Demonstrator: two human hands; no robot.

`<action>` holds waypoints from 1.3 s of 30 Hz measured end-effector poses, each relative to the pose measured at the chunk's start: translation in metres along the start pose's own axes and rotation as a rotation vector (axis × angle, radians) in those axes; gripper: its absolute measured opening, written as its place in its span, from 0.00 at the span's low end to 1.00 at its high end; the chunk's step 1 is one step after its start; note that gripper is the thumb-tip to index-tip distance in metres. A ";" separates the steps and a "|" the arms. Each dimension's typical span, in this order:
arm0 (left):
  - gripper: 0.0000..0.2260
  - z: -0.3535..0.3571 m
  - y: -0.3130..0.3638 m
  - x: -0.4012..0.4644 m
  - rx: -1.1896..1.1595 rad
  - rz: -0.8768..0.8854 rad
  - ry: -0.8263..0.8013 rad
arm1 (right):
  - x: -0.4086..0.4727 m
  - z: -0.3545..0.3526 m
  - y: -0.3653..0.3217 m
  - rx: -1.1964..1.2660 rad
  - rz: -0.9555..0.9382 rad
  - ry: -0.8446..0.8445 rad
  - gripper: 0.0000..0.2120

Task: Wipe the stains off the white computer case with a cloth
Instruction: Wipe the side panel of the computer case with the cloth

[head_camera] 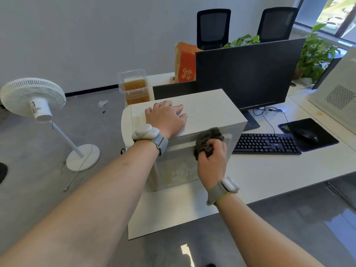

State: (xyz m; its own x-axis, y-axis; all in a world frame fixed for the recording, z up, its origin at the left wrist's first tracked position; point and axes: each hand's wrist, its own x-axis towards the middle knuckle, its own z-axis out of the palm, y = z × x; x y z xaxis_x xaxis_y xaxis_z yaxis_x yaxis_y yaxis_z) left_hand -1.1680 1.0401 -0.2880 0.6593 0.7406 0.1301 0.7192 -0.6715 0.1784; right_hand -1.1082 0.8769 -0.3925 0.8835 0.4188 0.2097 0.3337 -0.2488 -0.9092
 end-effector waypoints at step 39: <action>0.19 0.004 0.001 0.001 -0.014 -0.004 0.011 | -0.025 0.012 0.154 -0.818 0.623 -0.634 0.37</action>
State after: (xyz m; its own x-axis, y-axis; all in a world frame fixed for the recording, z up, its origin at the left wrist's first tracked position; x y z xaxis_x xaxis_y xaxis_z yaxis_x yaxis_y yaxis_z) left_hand -1.1658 1.0395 -0.2912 0.6539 0.7434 0.1405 0.7184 -0.6684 0.1927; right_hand -1.0833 0.8389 -0.5421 0.7253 0.3274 -0.6056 0.2196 -0.9438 -0.2471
